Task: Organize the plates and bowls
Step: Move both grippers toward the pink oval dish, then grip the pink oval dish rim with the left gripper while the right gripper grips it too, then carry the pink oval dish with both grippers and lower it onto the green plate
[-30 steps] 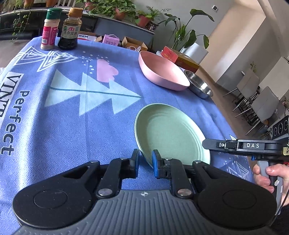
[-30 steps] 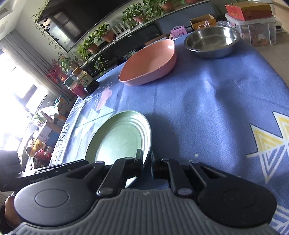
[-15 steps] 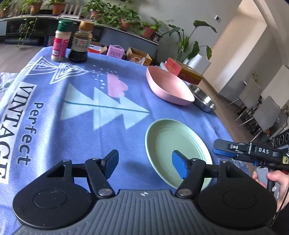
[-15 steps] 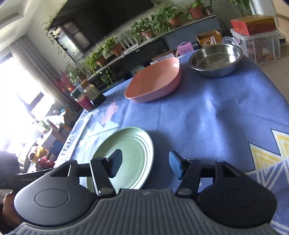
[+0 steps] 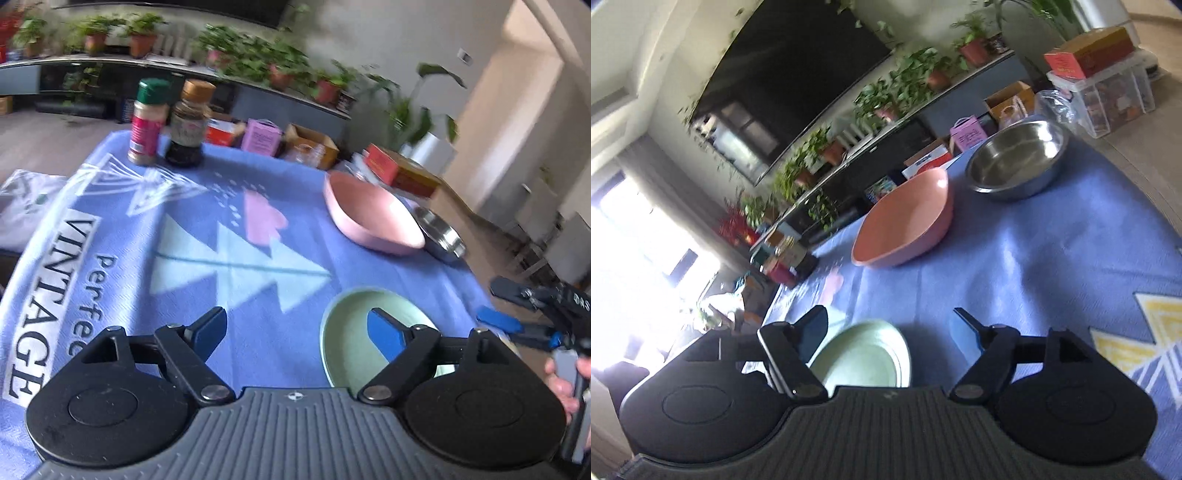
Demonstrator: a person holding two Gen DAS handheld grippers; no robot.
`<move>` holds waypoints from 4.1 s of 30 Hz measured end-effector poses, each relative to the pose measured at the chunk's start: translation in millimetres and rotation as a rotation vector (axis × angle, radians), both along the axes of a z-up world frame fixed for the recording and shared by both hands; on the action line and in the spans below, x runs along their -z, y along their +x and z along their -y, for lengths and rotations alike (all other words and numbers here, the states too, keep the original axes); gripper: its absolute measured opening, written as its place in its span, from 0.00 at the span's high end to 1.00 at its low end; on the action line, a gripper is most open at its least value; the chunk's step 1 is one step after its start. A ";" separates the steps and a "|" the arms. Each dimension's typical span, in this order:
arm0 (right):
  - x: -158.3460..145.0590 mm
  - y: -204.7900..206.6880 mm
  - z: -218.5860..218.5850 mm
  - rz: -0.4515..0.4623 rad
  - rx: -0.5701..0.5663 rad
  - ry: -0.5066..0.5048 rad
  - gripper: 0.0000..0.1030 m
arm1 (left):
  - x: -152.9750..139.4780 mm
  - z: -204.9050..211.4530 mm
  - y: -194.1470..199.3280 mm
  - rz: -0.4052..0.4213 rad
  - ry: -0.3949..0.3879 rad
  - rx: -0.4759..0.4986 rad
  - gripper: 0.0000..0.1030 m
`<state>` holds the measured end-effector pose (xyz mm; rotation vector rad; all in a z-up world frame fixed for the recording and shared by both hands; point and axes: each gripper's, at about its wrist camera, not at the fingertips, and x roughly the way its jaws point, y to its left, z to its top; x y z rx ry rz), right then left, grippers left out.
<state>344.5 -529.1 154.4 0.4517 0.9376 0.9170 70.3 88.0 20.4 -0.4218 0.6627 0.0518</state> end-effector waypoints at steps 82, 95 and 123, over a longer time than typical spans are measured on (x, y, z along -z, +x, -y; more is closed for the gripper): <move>22.4 70.7 -22.0 -0.171 -0.008 0.097 0.28 | -20.8 54.7 111.3 -0.071 0.048 -0.072 0.88; 4.8 27.9 -12.1 -0.081 -0.062 0.036 0.28 | -27.0 62.3 42.9 -0.066 0.053 -0.026 0.87; 2.6 -39.4 -11.7 0.069 -0.194 -0.115 0.27 | -9.7 62.0 -23.9 -0.115 0.049 0.076 0.86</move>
